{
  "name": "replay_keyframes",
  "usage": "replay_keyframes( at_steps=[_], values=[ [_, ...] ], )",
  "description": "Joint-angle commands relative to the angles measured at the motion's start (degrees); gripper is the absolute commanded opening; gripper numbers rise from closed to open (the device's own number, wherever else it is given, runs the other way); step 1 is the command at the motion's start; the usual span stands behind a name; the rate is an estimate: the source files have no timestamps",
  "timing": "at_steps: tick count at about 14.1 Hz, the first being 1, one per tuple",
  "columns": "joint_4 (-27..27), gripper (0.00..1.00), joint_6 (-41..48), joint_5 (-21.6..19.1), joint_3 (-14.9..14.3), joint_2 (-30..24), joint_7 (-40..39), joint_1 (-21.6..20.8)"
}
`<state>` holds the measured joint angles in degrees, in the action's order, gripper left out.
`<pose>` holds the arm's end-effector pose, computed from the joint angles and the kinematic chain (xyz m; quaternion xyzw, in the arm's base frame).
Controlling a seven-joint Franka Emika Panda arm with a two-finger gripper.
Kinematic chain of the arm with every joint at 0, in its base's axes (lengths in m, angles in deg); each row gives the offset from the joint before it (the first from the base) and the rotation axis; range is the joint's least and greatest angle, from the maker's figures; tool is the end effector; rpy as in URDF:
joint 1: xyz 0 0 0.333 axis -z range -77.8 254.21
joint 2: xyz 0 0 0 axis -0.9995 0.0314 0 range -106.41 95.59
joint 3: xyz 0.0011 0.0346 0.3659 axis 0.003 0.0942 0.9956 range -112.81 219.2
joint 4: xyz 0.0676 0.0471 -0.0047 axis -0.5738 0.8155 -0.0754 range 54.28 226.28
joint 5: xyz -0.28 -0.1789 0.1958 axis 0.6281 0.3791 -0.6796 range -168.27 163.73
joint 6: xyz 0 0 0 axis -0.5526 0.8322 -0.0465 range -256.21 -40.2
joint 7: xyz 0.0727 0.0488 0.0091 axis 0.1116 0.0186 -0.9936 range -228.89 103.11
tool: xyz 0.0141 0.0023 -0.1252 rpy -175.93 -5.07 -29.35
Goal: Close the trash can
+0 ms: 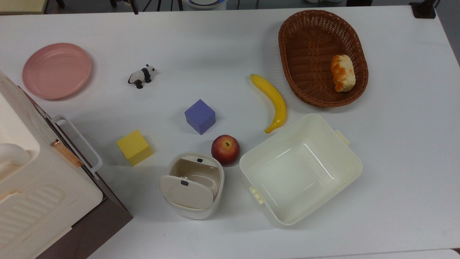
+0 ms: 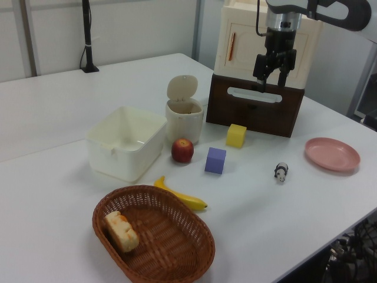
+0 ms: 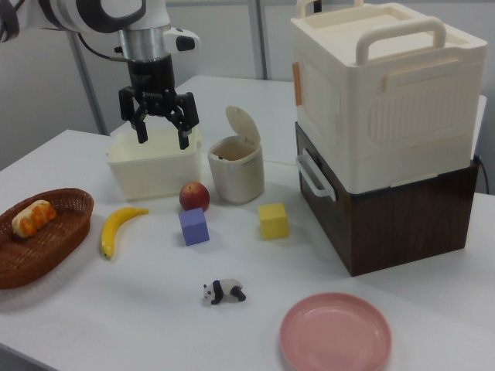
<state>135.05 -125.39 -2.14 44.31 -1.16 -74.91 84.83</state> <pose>0.5594 -0.0504 0.6499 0.9975 0.0566 -0.0422 0.0003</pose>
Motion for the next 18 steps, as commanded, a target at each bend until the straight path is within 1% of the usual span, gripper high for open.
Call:
replay_keyframes(
  at_steps=[1,7,18],
  values=[
    [2.1,1.00,-3.1,-1.1,-0.1,-1.3,4.3,-0.4],
    [2.2,1.00,-3.0,-2.1,-0.1,-1.3,4.5,-0.4],
    [2.7,1.00,-3.4,-2.1,-0.1,-1.3,4.5,-0.4]
  ],
)
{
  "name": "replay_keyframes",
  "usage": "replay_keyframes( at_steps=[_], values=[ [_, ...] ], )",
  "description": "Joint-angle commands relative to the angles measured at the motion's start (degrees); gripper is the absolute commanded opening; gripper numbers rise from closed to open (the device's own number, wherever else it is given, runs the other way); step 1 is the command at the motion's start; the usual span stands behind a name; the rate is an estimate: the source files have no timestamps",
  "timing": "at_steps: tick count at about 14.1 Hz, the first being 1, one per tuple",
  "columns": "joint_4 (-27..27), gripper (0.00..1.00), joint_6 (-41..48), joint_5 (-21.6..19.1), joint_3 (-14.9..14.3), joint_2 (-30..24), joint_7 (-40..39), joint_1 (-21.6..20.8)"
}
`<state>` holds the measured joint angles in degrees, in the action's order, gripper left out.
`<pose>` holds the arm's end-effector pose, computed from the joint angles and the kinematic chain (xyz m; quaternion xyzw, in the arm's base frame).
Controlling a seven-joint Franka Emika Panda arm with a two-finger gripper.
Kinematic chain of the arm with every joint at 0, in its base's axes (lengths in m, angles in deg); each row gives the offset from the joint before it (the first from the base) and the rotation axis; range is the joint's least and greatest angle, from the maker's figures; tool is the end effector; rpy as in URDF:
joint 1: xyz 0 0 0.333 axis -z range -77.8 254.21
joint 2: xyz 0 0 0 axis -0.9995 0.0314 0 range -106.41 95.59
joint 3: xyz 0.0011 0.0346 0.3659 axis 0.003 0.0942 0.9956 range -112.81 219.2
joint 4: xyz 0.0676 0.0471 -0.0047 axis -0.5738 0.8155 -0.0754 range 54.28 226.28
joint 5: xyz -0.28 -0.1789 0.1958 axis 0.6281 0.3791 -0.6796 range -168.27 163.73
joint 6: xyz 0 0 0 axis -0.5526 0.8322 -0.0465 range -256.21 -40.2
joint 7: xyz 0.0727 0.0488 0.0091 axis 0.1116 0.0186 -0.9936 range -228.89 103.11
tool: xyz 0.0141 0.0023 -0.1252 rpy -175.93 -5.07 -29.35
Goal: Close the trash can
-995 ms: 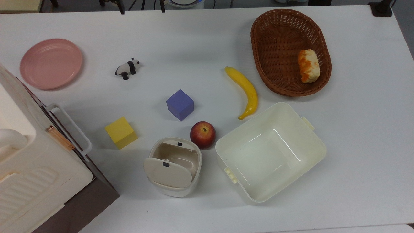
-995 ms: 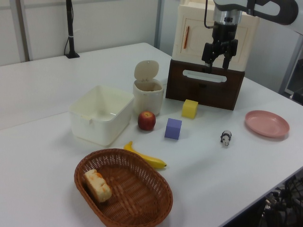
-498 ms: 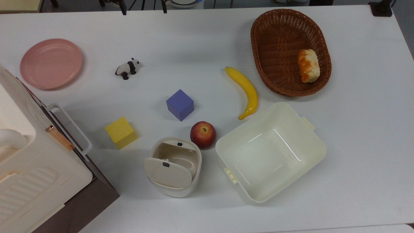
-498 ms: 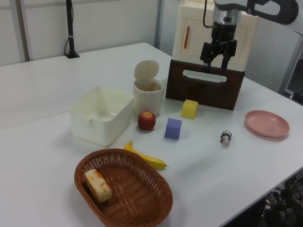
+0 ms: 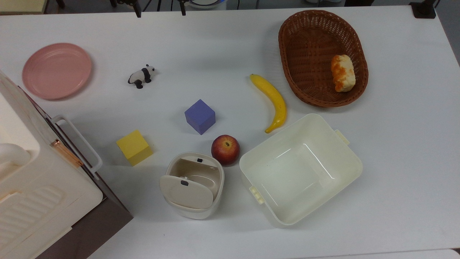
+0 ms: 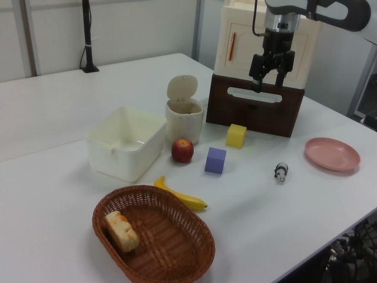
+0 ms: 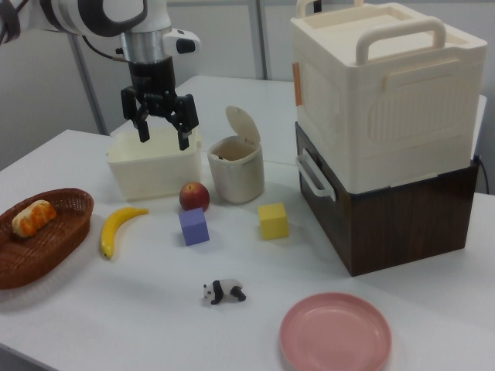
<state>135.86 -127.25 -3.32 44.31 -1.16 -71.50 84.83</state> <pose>0.5633 -0.0481 0.6460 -0.9991 -0.0274 0.0318 0.0075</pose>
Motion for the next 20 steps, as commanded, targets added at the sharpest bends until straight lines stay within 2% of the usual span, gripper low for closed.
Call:
replay_keyframes(
  at_steps=[1,15,16,18,19,20],
  values=[
    [1.9,1.00,-1.6,-0.9,-0.1,-1.3,1.0,-0.4],
    [2.0,1.00,-1.5,-0.9,-0.1,-1.3,1.0,-0.4],
    [2.0,0.80,-1.6,-0.9,-0.1,-1.3,1.0,-0.4],
    [2.0,0.27,-1.6,-1.7,-0.1,-1.3,0.6,-0.4],
    [2.3,0.06,-1.6,-2.2,-0.1,-1.3,0.5,-0.4],
    [2.3,0.00,-1.7,-2.3,-0.1,-1.3,0.4,-0.4]
  ],
)
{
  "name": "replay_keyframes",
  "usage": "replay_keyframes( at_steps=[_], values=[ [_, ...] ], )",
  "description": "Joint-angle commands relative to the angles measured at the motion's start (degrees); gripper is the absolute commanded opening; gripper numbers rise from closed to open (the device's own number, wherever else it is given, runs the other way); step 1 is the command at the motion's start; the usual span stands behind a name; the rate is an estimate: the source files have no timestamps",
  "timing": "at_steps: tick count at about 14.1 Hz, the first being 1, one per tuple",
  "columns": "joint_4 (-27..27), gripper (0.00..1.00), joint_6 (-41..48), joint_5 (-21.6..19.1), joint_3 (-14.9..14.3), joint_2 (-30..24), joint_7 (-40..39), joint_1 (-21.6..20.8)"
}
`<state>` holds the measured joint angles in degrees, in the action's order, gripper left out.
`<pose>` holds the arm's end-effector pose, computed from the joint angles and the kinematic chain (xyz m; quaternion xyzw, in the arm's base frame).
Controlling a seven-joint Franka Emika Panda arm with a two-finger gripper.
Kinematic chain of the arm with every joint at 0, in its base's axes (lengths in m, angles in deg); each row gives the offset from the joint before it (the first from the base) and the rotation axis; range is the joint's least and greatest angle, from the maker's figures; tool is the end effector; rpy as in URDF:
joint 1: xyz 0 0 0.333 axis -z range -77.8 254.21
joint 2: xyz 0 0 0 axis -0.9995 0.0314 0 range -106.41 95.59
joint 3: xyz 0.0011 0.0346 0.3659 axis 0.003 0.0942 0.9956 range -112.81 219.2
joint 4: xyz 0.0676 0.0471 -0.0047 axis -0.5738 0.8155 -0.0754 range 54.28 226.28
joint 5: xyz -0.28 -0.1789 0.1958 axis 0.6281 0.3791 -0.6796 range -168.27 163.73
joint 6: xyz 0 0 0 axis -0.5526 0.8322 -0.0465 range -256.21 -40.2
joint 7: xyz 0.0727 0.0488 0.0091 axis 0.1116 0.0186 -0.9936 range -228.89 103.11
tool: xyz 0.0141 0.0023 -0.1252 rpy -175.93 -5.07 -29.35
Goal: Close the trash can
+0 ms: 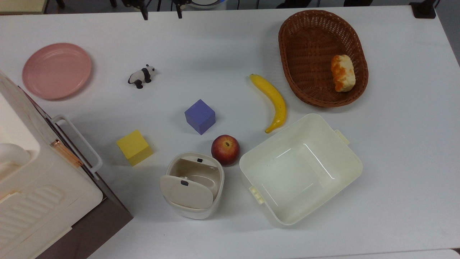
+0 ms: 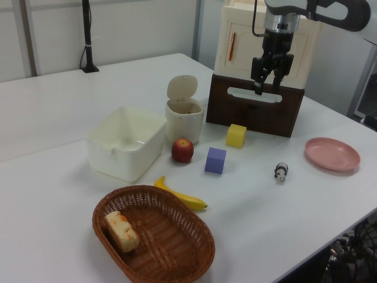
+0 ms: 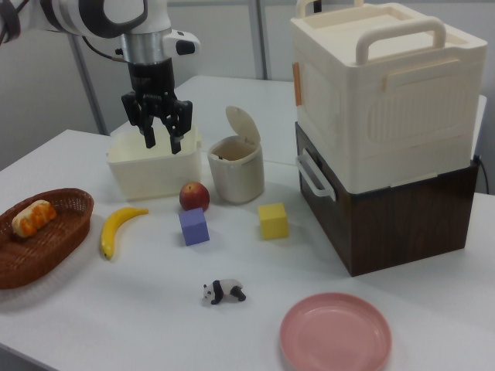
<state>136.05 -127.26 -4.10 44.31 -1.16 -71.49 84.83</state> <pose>0.5633 -0.0463 0.6445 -0.9990 -0.0275 0.0326 0.0145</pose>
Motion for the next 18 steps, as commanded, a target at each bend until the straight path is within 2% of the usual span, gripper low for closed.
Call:
replay_keyframes(
  at_steps=[1,7,10,12,14,18],
  values=[
    [2.1,0.00,-1.7,-1.5,-0.1,-1.3,0.3,-0.4],
    [1.9,0.00,-3.3,-1.9,0.0,-1.0,1.1,-0.4],
    [1.3,0.00,-8.2,-5.3,-0.1,0.1,1.2,0.5],
    [-0.8,0.00,-10.7,-7.2,-0.1,2.3,1.8,1.8],
    [-3.1,0.00,-13.9,-7.2,-0.2,5.7,5.3,2.1],
    [-5.0,0.00,-26.2,-7.2,-0.1,10.2,6.0,2.8]
  ],
)
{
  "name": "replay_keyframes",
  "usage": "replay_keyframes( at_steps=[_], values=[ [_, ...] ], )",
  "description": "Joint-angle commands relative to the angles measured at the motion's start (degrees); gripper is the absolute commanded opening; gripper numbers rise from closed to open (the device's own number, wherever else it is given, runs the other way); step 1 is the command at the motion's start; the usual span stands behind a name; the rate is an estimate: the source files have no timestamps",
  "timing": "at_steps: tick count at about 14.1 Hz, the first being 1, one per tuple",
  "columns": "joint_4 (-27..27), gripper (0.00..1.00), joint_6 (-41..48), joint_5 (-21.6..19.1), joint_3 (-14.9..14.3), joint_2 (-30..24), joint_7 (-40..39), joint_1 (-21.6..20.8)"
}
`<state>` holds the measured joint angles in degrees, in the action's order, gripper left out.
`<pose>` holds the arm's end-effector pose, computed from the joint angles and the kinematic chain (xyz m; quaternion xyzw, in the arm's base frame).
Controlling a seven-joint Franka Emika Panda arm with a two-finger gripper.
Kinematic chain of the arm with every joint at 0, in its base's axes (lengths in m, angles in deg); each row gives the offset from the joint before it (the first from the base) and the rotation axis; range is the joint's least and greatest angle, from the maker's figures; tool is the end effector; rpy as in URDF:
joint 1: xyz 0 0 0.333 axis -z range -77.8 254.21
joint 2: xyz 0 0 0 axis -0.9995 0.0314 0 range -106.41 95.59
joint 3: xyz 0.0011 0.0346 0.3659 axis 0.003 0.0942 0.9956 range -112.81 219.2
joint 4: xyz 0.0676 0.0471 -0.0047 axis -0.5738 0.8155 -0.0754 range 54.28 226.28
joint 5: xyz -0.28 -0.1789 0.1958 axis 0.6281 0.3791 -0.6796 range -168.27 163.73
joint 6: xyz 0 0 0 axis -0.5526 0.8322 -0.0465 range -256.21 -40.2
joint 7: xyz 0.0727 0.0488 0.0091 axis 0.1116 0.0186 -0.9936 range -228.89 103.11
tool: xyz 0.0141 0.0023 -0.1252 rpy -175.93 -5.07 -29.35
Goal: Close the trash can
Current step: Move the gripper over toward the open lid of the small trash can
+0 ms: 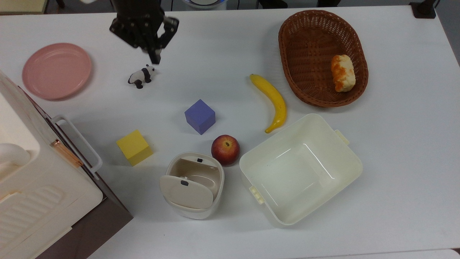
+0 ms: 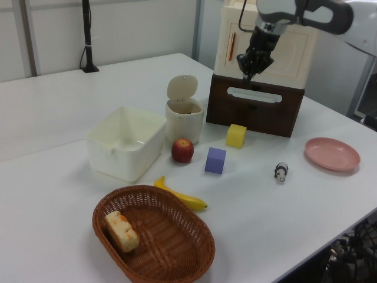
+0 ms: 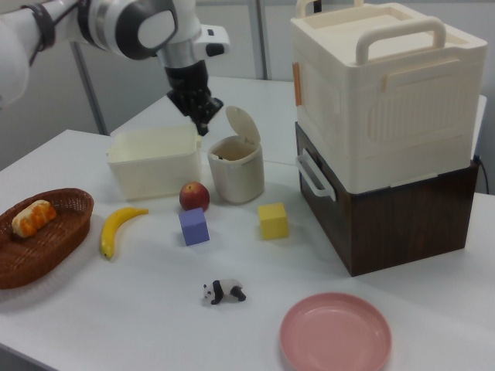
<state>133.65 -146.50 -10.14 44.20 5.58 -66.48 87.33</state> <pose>0.6396 -0.0670 0.6266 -0.9928 0.0481 -0.1013 0.0430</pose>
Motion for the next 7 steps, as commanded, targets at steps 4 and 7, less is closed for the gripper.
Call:
replay_keyframes(
  at_steps=[4,7],
  values=[
    [-4.4,0.00,-16.8,-1.2,0.3,6.1,-0.2,0.3],
    [-4.8,0.00,-25.1,-1.2,0.6,8.4,-0.4,0.7]
  ],
)
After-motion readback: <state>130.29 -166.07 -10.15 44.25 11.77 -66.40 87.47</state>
